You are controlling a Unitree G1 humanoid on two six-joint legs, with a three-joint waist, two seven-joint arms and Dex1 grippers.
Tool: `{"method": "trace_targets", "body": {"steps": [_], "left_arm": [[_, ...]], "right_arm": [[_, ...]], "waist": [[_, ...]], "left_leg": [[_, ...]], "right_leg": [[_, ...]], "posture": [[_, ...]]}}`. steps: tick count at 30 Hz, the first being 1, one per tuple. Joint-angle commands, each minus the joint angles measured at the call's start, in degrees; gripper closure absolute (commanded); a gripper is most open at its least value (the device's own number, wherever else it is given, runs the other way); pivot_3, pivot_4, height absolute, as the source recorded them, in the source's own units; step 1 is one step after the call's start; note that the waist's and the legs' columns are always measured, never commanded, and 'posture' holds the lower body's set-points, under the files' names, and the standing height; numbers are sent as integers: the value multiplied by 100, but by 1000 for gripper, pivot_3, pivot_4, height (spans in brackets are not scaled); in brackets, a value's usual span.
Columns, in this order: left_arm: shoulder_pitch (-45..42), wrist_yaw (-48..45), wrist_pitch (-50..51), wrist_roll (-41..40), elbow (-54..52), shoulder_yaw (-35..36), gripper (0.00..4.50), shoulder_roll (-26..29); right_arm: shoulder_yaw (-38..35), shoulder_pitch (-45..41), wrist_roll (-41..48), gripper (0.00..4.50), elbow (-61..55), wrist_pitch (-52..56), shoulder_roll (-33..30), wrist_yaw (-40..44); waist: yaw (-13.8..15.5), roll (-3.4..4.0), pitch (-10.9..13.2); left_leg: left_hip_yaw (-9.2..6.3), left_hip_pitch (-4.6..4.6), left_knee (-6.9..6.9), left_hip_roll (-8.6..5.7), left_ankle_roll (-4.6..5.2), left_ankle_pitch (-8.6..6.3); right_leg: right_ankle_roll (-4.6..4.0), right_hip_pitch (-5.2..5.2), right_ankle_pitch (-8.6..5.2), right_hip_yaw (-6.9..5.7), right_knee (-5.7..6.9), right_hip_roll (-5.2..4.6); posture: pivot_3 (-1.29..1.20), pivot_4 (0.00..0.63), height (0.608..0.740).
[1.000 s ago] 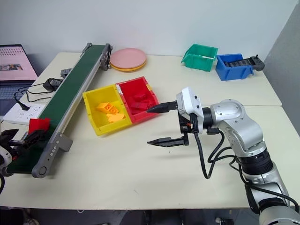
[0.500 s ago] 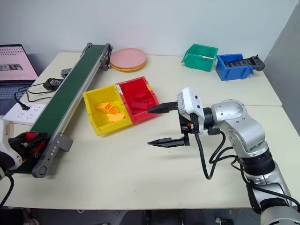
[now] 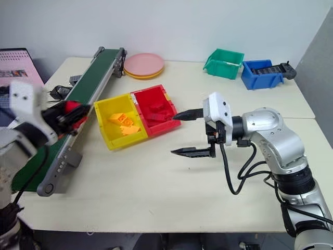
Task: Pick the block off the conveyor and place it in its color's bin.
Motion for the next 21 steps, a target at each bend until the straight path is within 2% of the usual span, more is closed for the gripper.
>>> {"method": "trace_targets", "body": {"steps": [1,5,8,14,16,17,21], "left_arm": [[-867,-192,-692,580,909,-1081,2978,-347],[-1675,-308,-1568,1232,2253,-1867,2978,-915],[-2076,-490,-2201,1577,3112,-2182,2978,-1278],[-2492,-737,-2888,1871,3955,-2251,2978,-1562],[-2536,-788,-2990,1923,4054,-2238,2276,-1603],[-2547,-804,-3019,1941,4083,-2229,2228,-1616],[-2544,-899,-3059,2032,4077,-2251,1415,-1620]], "right_arm": [[-390,172,-91,0,-317,80,-246,-352],[-479,421,-94,0,-593,213,-366,-618],[-527,565,-109,0,-780,318,-407,-844],[-610,725,-114,0,-967,413,-464,-1114],[-612,754,-102,0,-994,412,-492,-1153],[-609,765,-98,0,-1004,407,-506,-1165],[-609,809,-89,0,-1025,389,-546,-1184]], "waist": [[13,-1,0],[16,-1,0],[10,-1,0],[-29,-1,0],[-29,-1,0],[-29,-1,0],[-31,-1,0]], "left_leg": [[2,0,0,-2,0,0],[9,-6,2,-1,0,0],[8,-12,9,-1,1,1],[11,-15,10,0,1,1],[10,-17,9,0,1,1],[7,-18,10,0,1,1],[8,-18,11,-1,1,1]], "right_leg": [[0,1,0,1,0,0],[0,-4,0,7,-3,1],[0,-7,0,5,0,3],[0,-12,0,9,0,4],[0,-13,0,9,1,4],[0,-13,0,7,1,4],[0,-13,0,8,1,4]], "posture": [[0,150,740],[0,150,740],[0,150,740],[0,150,740],[0,150,740],[0,150,740],[0,150,740]]}}
